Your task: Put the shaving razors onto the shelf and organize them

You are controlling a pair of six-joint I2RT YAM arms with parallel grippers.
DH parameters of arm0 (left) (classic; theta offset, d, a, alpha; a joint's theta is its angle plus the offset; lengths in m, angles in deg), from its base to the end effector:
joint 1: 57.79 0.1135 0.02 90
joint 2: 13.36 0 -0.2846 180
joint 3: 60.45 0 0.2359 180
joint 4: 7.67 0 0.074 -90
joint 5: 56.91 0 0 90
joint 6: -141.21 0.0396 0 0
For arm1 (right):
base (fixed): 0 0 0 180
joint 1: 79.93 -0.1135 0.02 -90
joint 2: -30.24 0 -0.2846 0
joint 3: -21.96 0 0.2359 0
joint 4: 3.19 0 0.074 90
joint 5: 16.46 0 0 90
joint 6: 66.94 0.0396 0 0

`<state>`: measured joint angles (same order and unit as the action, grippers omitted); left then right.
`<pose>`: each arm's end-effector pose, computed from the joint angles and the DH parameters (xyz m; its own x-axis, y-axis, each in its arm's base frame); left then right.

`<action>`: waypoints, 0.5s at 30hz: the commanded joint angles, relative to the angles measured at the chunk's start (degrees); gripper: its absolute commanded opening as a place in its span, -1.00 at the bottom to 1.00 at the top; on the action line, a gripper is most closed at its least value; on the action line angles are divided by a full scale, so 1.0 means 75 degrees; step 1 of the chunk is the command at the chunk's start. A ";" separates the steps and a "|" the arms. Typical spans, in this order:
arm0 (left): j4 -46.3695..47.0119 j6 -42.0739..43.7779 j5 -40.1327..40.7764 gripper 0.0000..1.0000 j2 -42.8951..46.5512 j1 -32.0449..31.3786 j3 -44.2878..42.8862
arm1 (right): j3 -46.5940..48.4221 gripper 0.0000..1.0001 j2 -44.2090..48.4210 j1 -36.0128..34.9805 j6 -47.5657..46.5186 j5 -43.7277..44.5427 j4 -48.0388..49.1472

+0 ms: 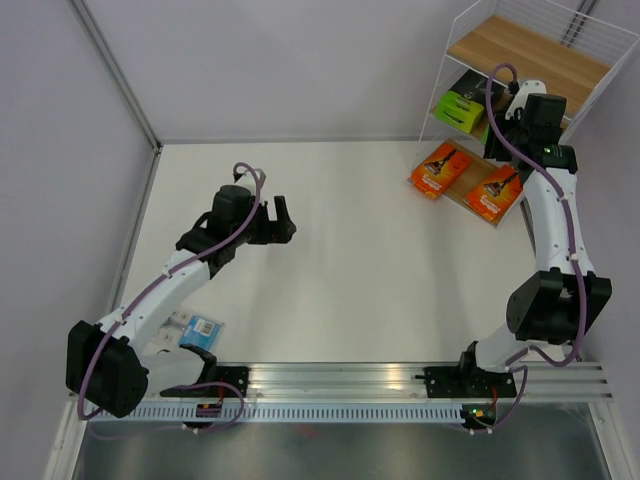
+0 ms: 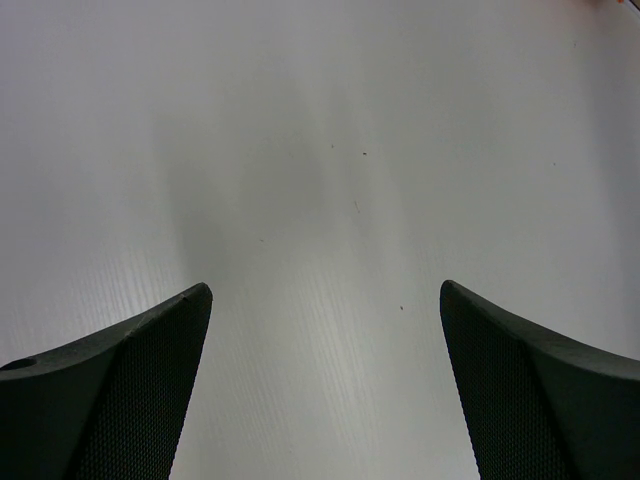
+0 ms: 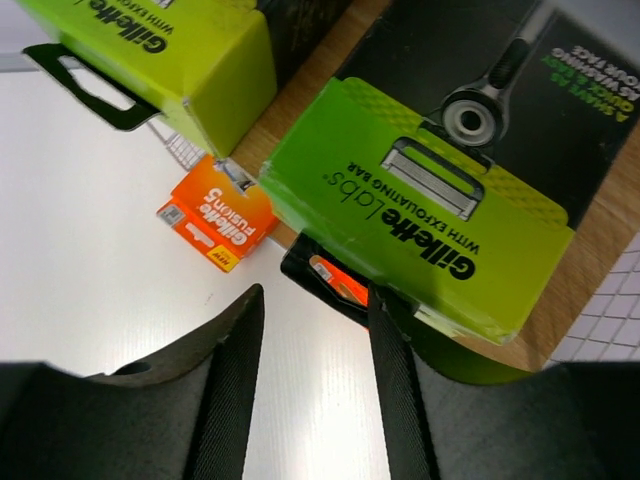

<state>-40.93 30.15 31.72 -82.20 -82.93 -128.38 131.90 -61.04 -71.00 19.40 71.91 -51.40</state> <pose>0.2233 -0.1058 0.3114 -0.6335 -0.0995 -0.7673 0.2303 0.9225 -0.3098 0.3446 -0.0530 0.4175 -0.4946 0.0131 -0.8690 0.0994 0.9942 -0.0415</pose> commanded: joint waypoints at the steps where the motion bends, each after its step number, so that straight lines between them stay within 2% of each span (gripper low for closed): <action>1: -0.0037 0.0241 0.0147 0.99 0.0073 0.0060 -0.0127 | 0.0175 0.06 0.0112 0.0040 0.0054 -0.0836 -0.0095; 5: -0.0880 -0.0144 0.1012 0.99 0.0283 0.0142 -0.0512 | -0.0796 0.16 0.1071 0.0040 0.0440 -0.1750 0.0266; 7: -0.1488 -0.0916 0.1550 0.99 0.0366 0.0258 -0.0665 | -0.1532 0.23 0.1775 0.0040 0.0801 -0.2300 0.0466; 8: -0.2222 -0.1255 0.1982 0.99 0.0378 0.0340 -0.0782 | -0.1769 0.25 0.1997 0.0040 0.0921 -0.2453 0.0630; 9: -0.2589 -0.1920 0.2114 0.99 0.0401 0.0527 -0.0806 | -0.1992 0.27 0.2394 0.0040 0.1038 -0.2548 0.0701; 11: -0.3535 -0.2545 0.2302 0.99 0.0483 0.0680 -0.0749 | -0.2601 0.29 0.2899 0.0052 0.1319 -0.3027 0.0946; 14: -0.4313 -0.3739 0.2979 0.99 0.0822 0.0833 -0.0433 | -0.3328 0.34 0.3276 0.0017 0.1961 -0.3742 0.1484; 15: -0.4930 -0.4520 0.3203 0.99 0.0927 0.0880 -0.0374 | -0.3527 0.36 0.3462 0.0005 0.2243 -0.3895 0.1684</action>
<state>-64.05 11.79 47.70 -78.07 -77.01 -131.99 109.15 -37.15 -70.91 29.46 50.62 -45.95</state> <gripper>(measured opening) 0.993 0.670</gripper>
